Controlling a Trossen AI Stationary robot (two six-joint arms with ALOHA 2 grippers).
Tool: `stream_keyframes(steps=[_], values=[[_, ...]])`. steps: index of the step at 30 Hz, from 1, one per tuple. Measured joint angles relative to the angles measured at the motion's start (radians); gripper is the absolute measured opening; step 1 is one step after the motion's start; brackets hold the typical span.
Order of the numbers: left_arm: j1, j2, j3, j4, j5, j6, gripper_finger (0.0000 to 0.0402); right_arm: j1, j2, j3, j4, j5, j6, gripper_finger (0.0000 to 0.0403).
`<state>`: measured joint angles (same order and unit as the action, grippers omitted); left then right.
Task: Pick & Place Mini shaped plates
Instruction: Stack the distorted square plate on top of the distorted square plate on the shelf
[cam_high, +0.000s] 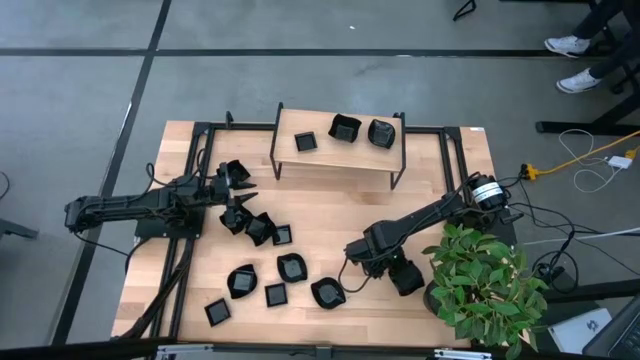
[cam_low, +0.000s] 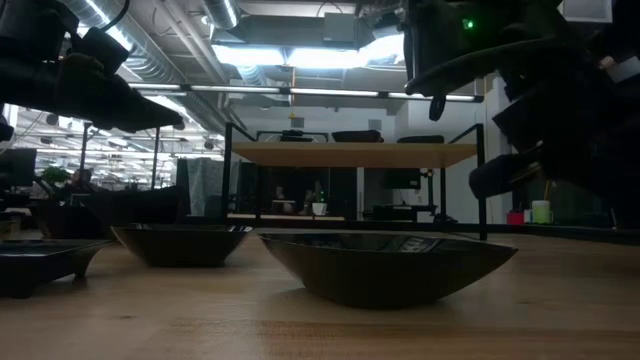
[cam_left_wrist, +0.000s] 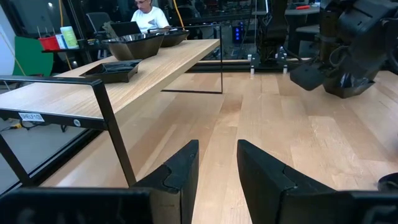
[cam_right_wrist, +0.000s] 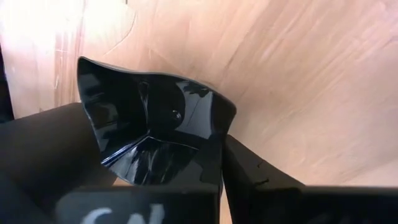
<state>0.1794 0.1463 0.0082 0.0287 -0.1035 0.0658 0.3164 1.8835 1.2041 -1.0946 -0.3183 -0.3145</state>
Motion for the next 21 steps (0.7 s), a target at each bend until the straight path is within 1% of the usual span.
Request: stream_keyframes(steps=[5, 10, 15, 18, 21], values=[[0.0, 0.0, 0.0, 0.0, 0.0, 0.0, 0.0104, -0.005, 0.0, 0.002, 0.0, 0.0, -0.003, 0.0004], [0.0, 0.0, 0.0, 0.0, 0.0, 0.0, 0.0104, -0.02, 0.002, 0.05, -0.041, 0.012, 0.019, 0.0003], [0.0, 0.0, 0.0, 0.0, 0.0, 0.0, 0.0104, -0.02, 0.002, 0.121, -0.105, 0.094, 0.02, 0.0002], [0.0, 0.0, 0.0, 0.0, 0.0, 0.0, 0.0104, -0.02, 0.002, 0.169, -0.139, 0.122, 0.016, 0.0001], [0.0, 0.0, 0.0, 0.0, 0.0, 0.0, 0.0104, -0.021, 0.002, 0.218, -0.159, 0.128, -0.009, 0.0001]])
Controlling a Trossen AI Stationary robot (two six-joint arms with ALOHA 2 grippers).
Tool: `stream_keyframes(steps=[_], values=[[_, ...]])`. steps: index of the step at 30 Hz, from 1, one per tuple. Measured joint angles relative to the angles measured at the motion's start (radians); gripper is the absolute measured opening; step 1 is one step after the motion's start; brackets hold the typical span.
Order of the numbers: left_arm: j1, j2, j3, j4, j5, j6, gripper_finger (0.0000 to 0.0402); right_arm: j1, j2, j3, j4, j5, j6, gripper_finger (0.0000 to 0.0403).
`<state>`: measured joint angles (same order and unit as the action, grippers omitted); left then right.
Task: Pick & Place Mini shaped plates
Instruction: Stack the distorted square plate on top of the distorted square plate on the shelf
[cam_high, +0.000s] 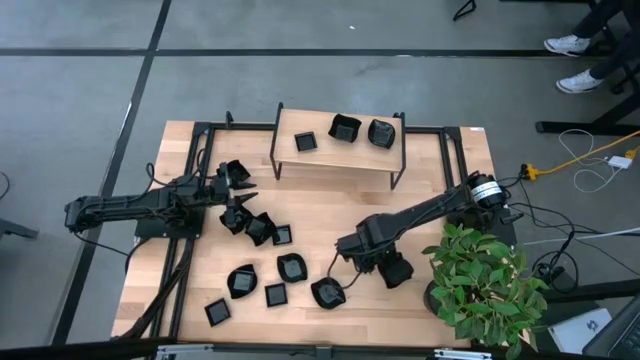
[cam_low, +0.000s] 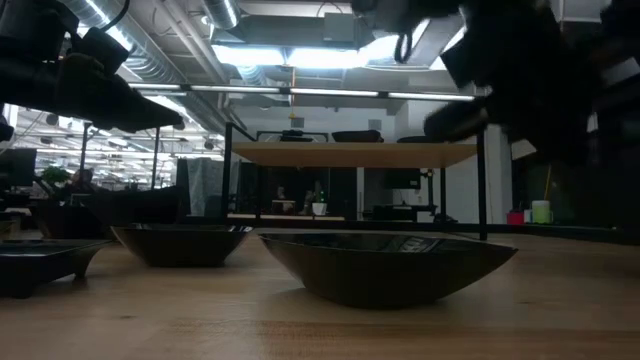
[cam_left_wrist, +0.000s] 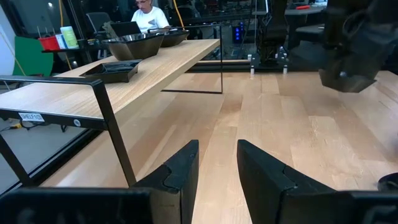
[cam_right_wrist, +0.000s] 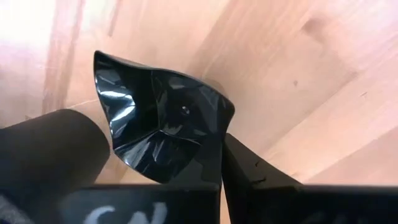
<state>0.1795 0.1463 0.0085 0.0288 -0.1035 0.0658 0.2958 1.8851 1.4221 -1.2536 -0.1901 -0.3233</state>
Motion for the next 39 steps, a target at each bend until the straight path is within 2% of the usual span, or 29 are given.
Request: stream_keyframes(steps=[9, 23, 39], values=[[0.0, 0.0, 0.0, 0.0, 0.0, 0.0, 0.0104, -0.027, 0.0, 0.172, -0.069, 0.02, -0.032, 0.0001], [0.0, 0.0, 0.0, 0.0, 0.0, 0.0, 0.0104, -0.175, 0.0, 0.428, -0.159, 0.034, -0.078, 0.0001], [0.0, 0.0, 0.0, 0.0, 0.0, 0.0, 0.0104, -0.353, 0.0, 0.588, -0.128, 0.063, -0.187, 0.0002]])
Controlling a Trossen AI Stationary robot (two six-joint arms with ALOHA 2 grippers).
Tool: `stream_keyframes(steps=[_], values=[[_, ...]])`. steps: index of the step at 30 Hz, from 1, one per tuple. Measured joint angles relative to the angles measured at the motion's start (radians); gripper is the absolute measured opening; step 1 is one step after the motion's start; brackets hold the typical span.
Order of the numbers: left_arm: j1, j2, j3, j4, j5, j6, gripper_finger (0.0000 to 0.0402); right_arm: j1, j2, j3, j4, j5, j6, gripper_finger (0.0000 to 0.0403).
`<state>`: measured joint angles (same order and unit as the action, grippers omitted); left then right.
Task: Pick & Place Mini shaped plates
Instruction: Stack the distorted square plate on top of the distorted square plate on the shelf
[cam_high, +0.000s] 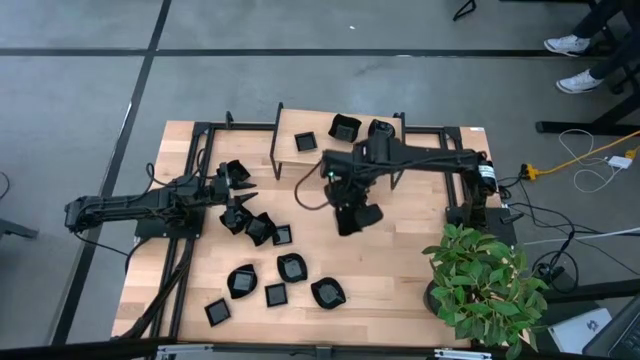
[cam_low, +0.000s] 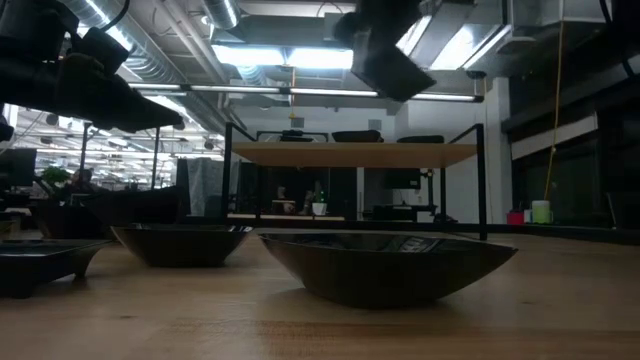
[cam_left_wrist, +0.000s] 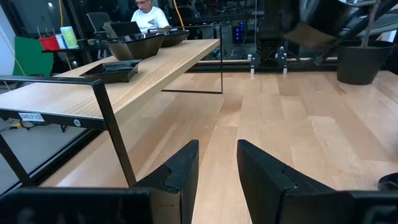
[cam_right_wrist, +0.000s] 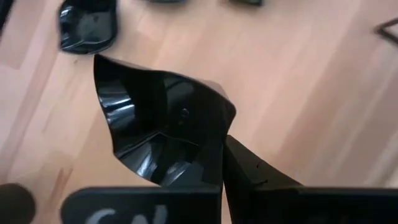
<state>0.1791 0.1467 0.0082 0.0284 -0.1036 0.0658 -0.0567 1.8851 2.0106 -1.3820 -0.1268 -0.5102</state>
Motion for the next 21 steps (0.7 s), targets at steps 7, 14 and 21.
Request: stream_keyframes(steps=[7, 14, 21], values=[[0.0, 0.0, 0.0, 0.0, 0.0, 0.0, 0.0104, -0.06, 0.0, 0.068, 0.027, 0.056, -0.052, 0.0003], [0.0, 0.0, 0.0, 0.0, 0.0, 0.0, 0.0104, -0.115, 0.0, 0.136, 0.081, 0.094, -0.123, 0.0004], [0.0, 0.0, 0.0, 0.0, 0.0, 0.0, 0.0104, -0.161, 0.0, 0.187, 0.124, 0.347, -0.131, 0.0004]])
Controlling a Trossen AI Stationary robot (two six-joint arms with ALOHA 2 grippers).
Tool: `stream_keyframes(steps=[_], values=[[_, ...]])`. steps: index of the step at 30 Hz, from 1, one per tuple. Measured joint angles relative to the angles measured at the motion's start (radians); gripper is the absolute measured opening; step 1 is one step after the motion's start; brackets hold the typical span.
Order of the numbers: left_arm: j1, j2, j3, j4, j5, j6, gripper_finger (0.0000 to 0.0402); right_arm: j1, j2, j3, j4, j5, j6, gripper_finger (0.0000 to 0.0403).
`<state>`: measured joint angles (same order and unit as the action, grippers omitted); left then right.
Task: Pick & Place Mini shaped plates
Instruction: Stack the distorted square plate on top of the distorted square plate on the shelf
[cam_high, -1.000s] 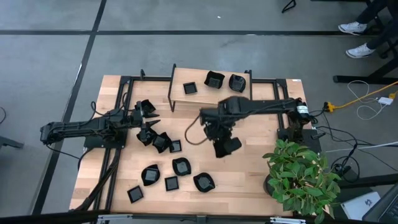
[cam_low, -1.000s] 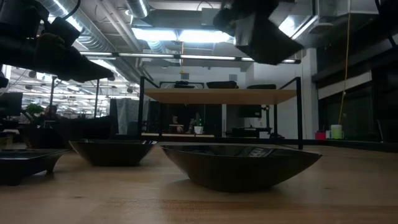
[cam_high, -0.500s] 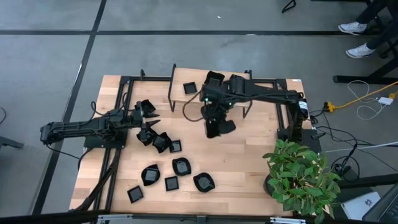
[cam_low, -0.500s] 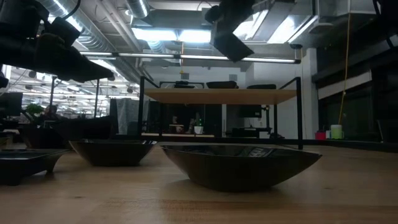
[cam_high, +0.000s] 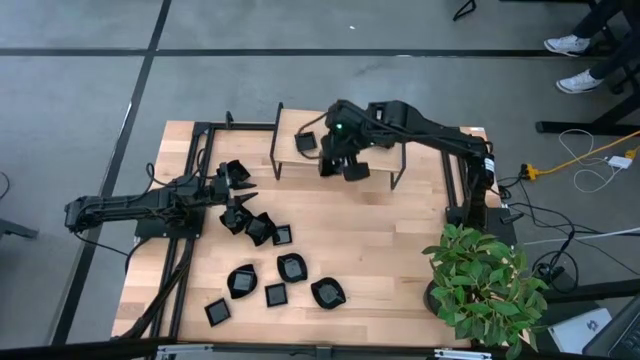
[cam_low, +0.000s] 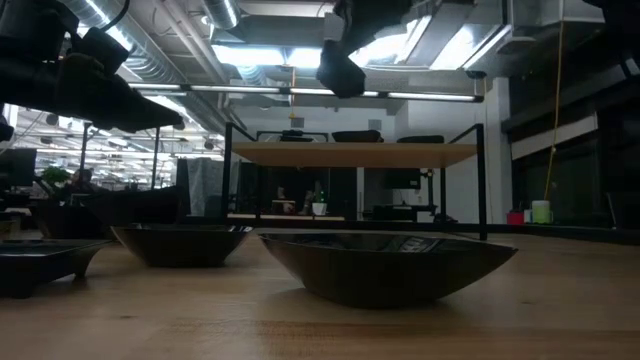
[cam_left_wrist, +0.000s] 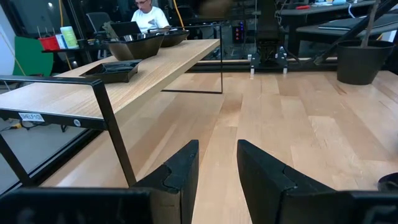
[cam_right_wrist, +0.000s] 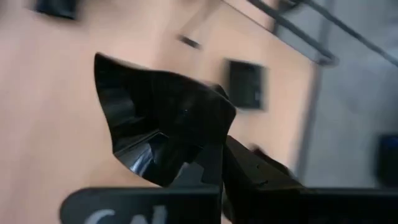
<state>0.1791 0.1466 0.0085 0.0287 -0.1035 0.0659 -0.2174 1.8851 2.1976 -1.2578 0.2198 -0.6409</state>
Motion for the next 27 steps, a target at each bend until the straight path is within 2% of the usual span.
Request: stream_keyframes(steps=[7, 13, 15, 21, 27], values=[[0.0, 0.0, 0.0, 0.0, 0.0, 0.0, 0.0104, -0.06, -0.001, 0.005, 0.037, 0.188, -0.092, 0.0004], [0.0, 0.0, 0.0, 0.0, 0.0, 0.0, 0.0104, -0.14, -0.001, 0.005, 0.041, 0.213, -0.104, 0.0004], [0.0, 0.0, 0.0, 0.0, 0.0, 0.0, 0.0104, -0.172, -0.001, 0.005, 0.041, 0.195, -0.103, 0.0004], [0.0, 0.0, 0.0, 0.0, 0.0, 0.0, 0.0104, -0.264, -0.001, 0.004, 0.041, 0.021, -0.091, 0.0004], [0.0, 0.0, 0.0, 0.0, 0.0, 0.0, 0.0104, -0.329, -0.001, 0.004, 0.041, -0.083, -0.02, 0.0004]])
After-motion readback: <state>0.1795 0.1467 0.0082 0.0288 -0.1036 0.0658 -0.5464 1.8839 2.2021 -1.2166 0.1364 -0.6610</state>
